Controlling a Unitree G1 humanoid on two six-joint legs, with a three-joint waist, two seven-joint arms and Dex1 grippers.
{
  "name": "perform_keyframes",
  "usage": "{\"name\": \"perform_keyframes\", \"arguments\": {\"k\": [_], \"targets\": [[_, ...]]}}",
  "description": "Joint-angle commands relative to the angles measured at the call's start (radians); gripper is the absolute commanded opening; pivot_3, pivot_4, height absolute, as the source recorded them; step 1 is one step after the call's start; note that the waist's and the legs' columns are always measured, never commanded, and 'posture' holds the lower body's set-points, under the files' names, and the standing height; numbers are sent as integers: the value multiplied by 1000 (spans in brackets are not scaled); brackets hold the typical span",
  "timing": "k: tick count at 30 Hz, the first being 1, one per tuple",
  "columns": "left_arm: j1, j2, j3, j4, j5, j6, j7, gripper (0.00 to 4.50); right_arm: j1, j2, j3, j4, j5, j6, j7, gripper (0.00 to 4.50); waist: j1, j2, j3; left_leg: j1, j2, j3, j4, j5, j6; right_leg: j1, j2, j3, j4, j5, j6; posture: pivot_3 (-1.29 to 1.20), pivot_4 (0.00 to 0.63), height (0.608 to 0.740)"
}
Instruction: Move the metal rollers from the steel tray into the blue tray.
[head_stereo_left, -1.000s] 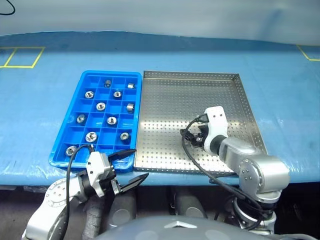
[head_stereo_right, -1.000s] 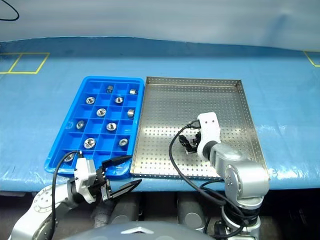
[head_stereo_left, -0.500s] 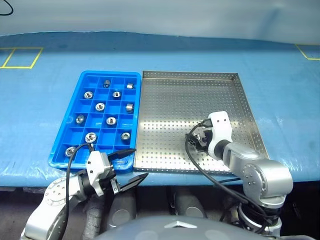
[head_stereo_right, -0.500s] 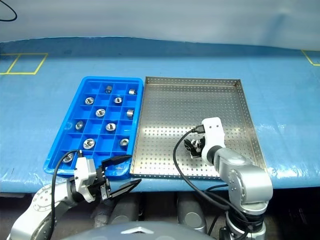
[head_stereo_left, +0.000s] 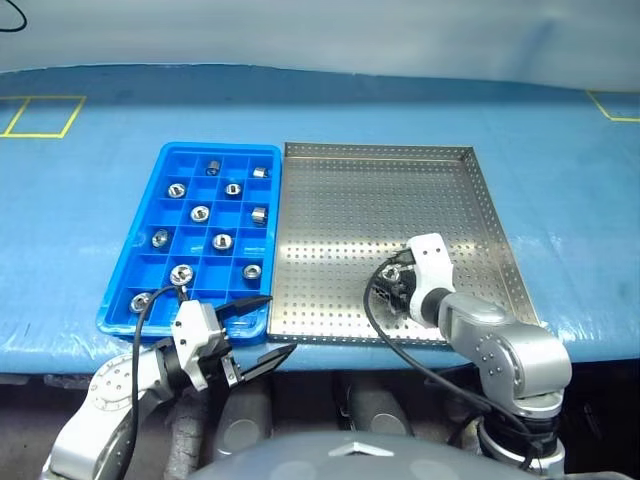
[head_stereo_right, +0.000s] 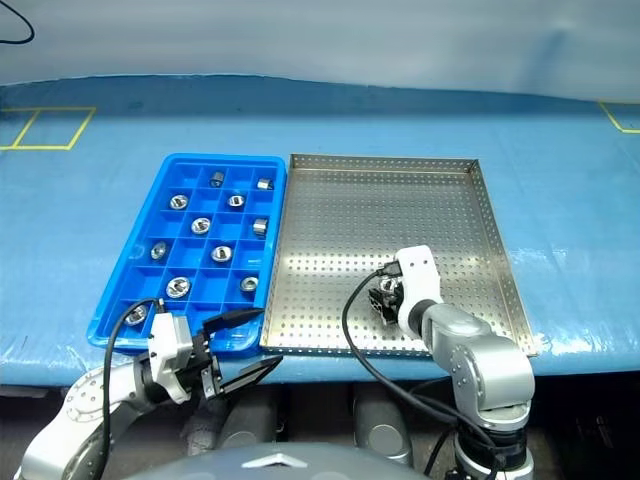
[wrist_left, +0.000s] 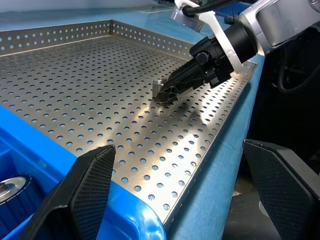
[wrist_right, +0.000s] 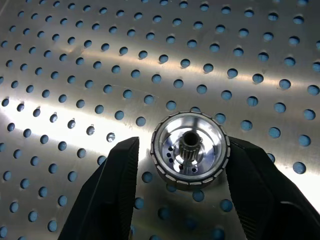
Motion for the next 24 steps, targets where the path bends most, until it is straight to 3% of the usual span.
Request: {"name": "perform_keyframes", "arguments": {"k": [1,7,14,19,24], "targets": [[12,-2,1,-37,-8,-2,3,4500,-55,-18,7,-27,16,-22,5,1717,1,0,0,-1,0,0,0,0,0,0,0,0,0,0,0,86,150,740],[56,-1,-19,-75,-12,-3,0,4500,-218,-66,117,3,28,-86,32,1718,1,0,1,-1,0,0,-1,0,0,-1,0,0,0,0,0,108,150,740],[131,21,-79,-115,62,-31,1,4500,-487,62,347,259,25,-263,95,1718,6,0,1,0,0,-1,-2,0,0,-1,1,0,1,0,0,159,150,740],[203,11,-117,-116,129,-85,25,4500,-573,119,528,372,28,-350,186,1718,27,0,1,0,-1,-1,-5,-1,1,-1,0,-1,-1,0,0,201,150,740],[247,3,-137,-122,155,-114,45,4500,-583,142,624,418,29,-367,237,1718,43,0,1,-1,0,-1,-6,-1,1,-1,0,-2,-1,-1,-2,224,150,740]]}}
